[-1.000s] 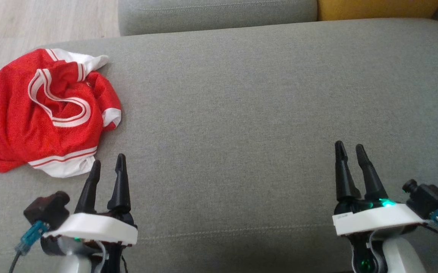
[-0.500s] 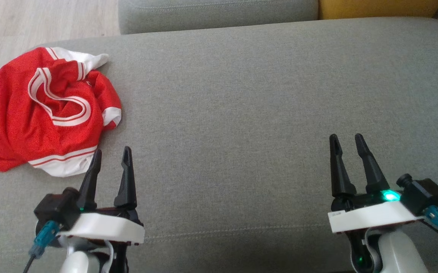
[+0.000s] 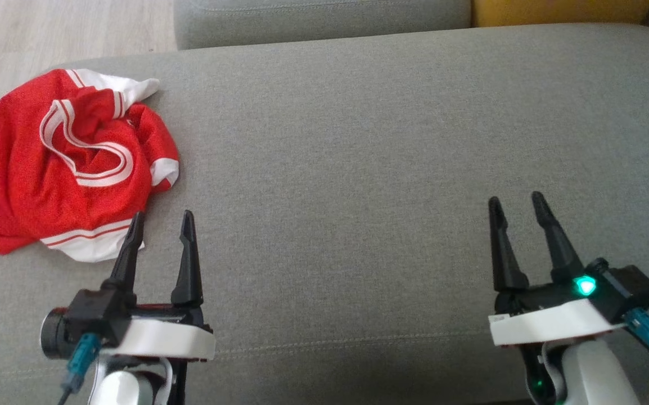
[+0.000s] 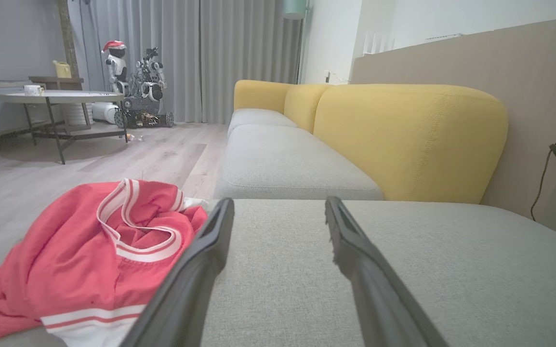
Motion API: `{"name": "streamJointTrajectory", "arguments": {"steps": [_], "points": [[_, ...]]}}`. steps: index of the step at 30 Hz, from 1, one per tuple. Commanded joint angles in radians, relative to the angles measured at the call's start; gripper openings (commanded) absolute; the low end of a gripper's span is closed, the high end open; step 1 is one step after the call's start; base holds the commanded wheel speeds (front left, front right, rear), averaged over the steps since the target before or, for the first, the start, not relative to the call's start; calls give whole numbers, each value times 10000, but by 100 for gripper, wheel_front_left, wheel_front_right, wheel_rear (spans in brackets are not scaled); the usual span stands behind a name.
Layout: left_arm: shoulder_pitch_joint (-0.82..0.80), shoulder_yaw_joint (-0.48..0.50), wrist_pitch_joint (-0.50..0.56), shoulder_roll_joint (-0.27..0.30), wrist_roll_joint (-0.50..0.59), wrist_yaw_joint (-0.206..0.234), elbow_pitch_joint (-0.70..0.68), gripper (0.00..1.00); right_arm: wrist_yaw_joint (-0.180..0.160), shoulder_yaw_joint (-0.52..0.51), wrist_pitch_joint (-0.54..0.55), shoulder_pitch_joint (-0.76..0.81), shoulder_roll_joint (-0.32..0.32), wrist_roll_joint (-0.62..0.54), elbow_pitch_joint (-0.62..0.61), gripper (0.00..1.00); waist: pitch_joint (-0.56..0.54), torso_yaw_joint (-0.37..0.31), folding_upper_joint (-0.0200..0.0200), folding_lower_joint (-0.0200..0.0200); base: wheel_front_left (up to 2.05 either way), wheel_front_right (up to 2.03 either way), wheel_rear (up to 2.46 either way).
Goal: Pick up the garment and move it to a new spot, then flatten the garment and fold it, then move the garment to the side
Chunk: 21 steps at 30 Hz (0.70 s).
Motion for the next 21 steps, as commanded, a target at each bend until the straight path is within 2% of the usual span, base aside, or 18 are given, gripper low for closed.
{"name": "streamJointTrajectory", "arguments": {"steps": [1,8,21], "points": [[-340,245,-134,100,387,114,-459,100,73,131,-186,-404,-45,-410,-428,100,7,1,0,0,0,0,0],[-301,323,-306,85,874,223,-516,100,75,-49,-358,-404,-47,-1160,-457,100,-9,16,0,0,0,0,0],[-293,366,-306,76,787,193,-484,100,75,-204,-358,-395,-47,-1274,-385,100,49,43,0,0,0,0,0]]}}
